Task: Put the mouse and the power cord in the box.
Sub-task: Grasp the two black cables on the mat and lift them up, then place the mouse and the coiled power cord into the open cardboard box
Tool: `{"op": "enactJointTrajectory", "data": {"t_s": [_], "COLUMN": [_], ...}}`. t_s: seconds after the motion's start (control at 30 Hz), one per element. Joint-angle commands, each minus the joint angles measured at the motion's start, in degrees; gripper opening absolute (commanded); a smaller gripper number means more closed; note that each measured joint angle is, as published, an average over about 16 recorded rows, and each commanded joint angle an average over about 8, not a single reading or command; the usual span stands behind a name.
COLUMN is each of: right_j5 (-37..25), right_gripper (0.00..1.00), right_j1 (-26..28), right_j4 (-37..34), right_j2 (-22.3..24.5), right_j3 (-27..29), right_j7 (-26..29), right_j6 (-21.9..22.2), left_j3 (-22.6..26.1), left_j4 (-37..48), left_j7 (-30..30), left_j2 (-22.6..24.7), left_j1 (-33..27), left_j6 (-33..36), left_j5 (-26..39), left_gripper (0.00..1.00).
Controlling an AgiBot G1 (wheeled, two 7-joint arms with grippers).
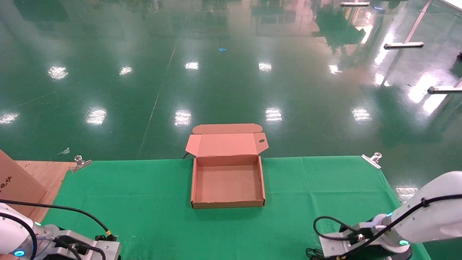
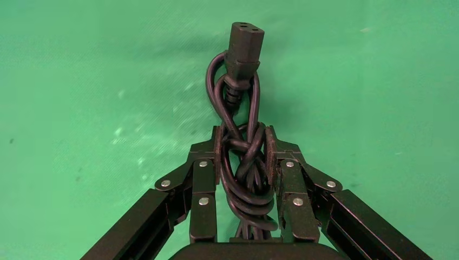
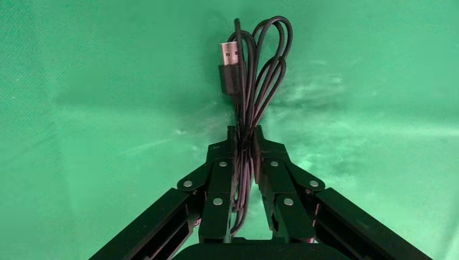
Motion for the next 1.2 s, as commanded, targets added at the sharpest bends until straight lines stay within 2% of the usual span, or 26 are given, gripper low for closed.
{"op": "enactJointTrajectory", "data": {"t_s": [0.03,0.33,0.53,0.7,0.87,1.03,1.2], "right_j5": [0.4,3.7,5.1,5.5,5.2,5.4,6.5], "right_gripper": [0.0,0.0,0.0,0.0,0.0,0.0,0.0], "right_j1": [0.4,7.3,13.8,18.4,22.5,25.6,27.8], "right_j4": [0.4,7.5,10.7,10.5,7.6,2.9,-1.3], "right_j2": [0.4,3.0,2.2,-1.1,-6.6,-11.3,-13.5], "right_j3": [0.3,2.9,4.5,5.2,5.1,4.9,5.3], "right_j7": [-0.1,1.3,3.4,4.6,4.4,2.5,-0.4], "right_j6": [-0.5,-5.3,-7.7,-7.7,-6.7,-5.9,-6.2], "left_j3": [0.0,-0.7,-1.7,-2.4,-2.8,-2.3,-1.9], "left_j4": [-0.4,-10.4,-17.5,-20.7,-20.5,-18.5,-16.2], "left_j7": [0.3,-1.5,-5.3,-7.6,-7.7,-6.2,-4.3], "left_j2": [-0.2,-2.1,-2.7,-1.6,1.8,5.6,8.1], "left_j1": [-0.5,-8.5,-14.2,-17.8,-21.0,-23.3,-24.3], "left_j6": [0.6,6.2,8.9,9.0,7.9,6.7,6.5], "left_j5": [-0.1,-0.4,-1.0,-1.3,-1.4,-0.6,-0.5], "left_gripper": [0.0,0.0,0.0,0.0,0.0,0.0,0.0]}}
